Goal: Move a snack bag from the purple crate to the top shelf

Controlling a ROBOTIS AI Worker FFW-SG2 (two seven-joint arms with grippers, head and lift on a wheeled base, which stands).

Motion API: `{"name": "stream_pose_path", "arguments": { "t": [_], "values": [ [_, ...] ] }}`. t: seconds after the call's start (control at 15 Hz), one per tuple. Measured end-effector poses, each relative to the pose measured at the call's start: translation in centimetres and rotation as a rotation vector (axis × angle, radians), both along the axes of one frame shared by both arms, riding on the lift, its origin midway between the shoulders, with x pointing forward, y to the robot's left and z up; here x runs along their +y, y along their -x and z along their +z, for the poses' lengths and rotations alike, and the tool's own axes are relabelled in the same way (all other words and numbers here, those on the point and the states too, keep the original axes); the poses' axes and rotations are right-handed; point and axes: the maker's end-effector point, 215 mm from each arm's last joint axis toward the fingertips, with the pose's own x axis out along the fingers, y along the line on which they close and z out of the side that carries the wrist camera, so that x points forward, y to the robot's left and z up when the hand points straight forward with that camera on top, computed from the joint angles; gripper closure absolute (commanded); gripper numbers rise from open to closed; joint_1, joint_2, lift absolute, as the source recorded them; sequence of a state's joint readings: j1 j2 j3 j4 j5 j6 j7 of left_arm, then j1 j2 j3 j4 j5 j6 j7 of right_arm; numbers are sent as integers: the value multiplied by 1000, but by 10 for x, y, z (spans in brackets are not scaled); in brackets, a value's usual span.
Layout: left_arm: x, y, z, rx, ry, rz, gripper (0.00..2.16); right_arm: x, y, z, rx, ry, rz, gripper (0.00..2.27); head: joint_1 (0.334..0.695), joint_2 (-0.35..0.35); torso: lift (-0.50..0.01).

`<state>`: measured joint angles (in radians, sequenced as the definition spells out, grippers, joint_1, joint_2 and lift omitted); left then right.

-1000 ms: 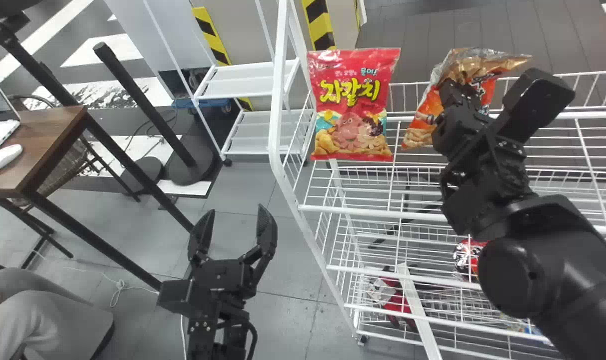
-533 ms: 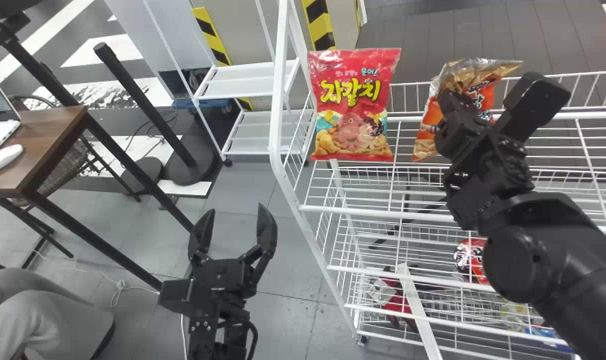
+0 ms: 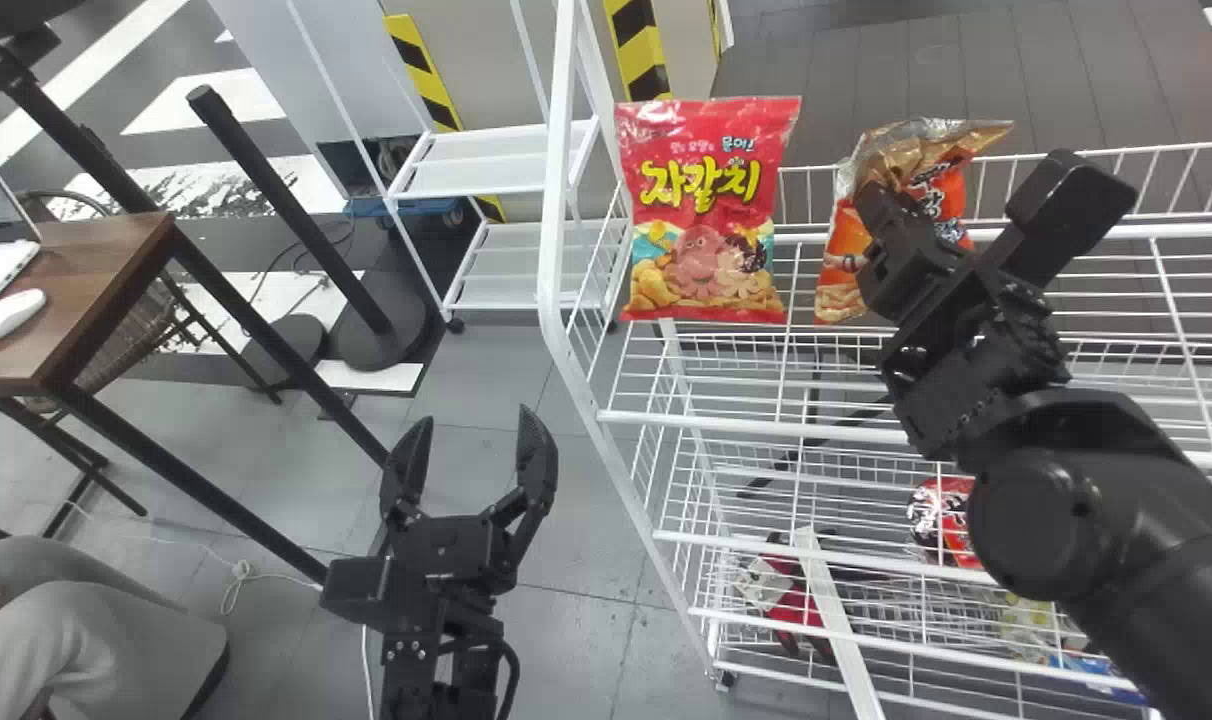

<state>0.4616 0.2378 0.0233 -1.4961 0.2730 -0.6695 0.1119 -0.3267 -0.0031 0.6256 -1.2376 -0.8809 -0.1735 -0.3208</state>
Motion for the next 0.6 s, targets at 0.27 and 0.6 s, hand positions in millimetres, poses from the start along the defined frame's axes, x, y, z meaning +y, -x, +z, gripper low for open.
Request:
{"name": "stream_pose_path", "arguments": {
  "t": [0.27,0.6],
  "values": [
    [-2,-1,-1,1,1,-3,80,3,-5,-2,1,-30,28,2199,695,350,0],
    [-2,-1,-1,-2,1,-3,80,11,-8,-7,10,-53,74,1528,695,350,0]
  ]
}}
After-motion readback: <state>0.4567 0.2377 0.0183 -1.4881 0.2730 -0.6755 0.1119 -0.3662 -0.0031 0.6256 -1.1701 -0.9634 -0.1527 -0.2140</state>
